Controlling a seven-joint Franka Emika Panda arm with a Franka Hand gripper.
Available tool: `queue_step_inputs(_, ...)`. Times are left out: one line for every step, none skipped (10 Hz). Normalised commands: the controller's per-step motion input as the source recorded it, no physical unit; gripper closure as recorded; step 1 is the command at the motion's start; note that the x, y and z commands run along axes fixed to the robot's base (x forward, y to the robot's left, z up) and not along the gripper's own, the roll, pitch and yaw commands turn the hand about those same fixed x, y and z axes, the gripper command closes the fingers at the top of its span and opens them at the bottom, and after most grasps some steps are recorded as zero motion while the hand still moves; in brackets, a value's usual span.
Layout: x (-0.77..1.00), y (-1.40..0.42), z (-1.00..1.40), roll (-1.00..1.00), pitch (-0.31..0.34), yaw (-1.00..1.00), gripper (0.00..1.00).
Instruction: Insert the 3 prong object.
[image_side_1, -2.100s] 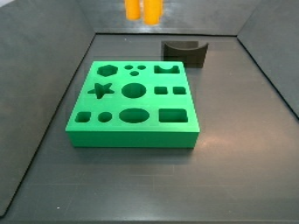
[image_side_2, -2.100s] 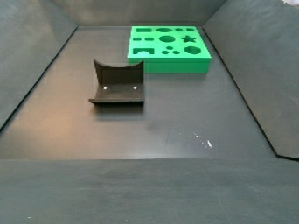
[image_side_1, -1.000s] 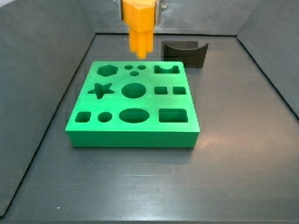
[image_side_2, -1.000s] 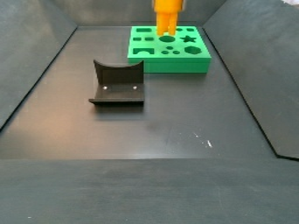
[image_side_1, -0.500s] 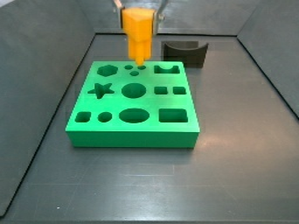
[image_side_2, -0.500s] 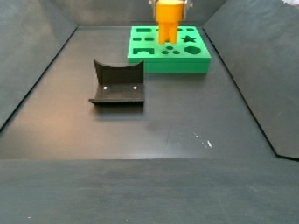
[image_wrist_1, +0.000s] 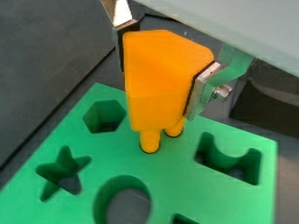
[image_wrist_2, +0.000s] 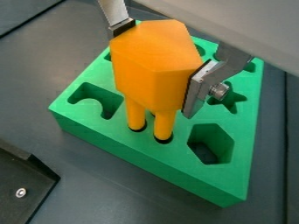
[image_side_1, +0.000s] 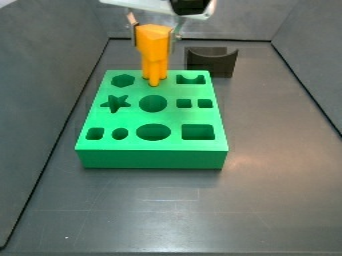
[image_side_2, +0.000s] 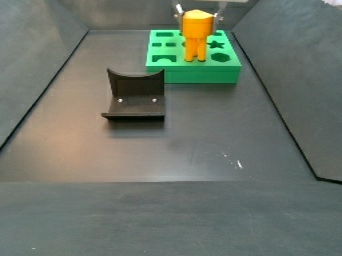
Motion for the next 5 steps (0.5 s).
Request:
queue_step_inputs(-0.19, -0.03, -0.12, 0.0, -0.069, -0.16, 1.0)
queue_step_inputs(0.02, -0.03, -0.3, 0.0, -0.044, 0.0, 1.0)
queue_step_inputs(0.31, 0.0, -0.39, 0.03, 0.0, 0.0, 1.0)
queue_step_inputs(0.41, 0.0, -0.35, 0.07, 0.051, -0.01, 1.0)
queue_step_inputs(0.38, 0.0, -0.33, 0.08, 0.05, -0.03, 1.0)
